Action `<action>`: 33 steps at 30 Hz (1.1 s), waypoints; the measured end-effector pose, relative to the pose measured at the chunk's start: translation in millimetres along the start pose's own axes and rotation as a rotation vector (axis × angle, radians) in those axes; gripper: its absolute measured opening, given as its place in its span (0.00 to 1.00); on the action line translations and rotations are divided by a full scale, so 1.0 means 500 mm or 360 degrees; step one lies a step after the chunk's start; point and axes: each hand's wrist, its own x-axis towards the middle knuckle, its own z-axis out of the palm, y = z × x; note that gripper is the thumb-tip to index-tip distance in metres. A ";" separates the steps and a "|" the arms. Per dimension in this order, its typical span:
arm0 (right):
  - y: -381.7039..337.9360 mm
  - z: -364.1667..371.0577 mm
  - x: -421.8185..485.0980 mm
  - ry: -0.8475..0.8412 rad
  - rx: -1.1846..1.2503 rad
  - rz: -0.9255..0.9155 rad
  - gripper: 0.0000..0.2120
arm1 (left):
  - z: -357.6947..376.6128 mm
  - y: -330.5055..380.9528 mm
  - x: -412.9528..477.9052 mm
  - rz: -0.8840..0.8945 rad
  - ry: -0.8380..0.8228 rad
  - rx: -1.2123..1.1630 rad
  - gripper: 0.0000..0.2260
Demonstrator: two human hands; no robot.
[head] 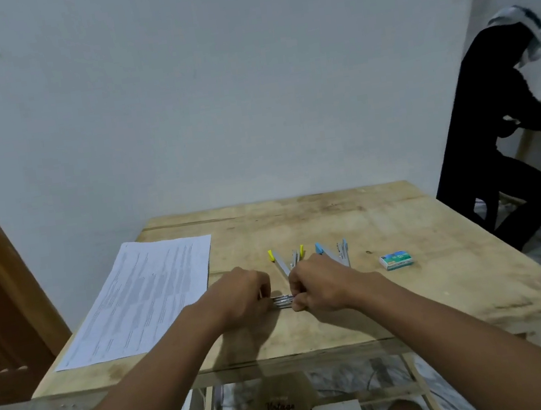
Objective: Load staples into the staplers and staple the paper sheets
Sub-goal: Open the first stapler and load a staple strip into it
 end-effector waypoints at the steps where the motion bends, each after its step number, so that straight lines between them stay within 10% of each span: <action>1: -0.002 0.002 -0.003 0.0013 0.0009 0.0005 0.07 | 0.002 -0.002 -0.001 0.0011 0.0023 0.0010 0.09; 12: -0.002 -0.008 -0.018 0.0009 -0.0024 0.0094 0.10 | 0.008 0.024 0.007 0.0040 0.0066 0.0109 0.08; 24: 0.056 -0.029 -0.076 -0.0053 -0.0040 0.0324 0.07 | 0.010 0.084 0.016 -0.0098 0.0031 0.0222 0.29; 33: 0.120 -0.048 -0.133 0.0002 -0.0242 0.0440 0.07 | 0.023 0.184 0.060 0.0124 0.0151 0.0053 0.18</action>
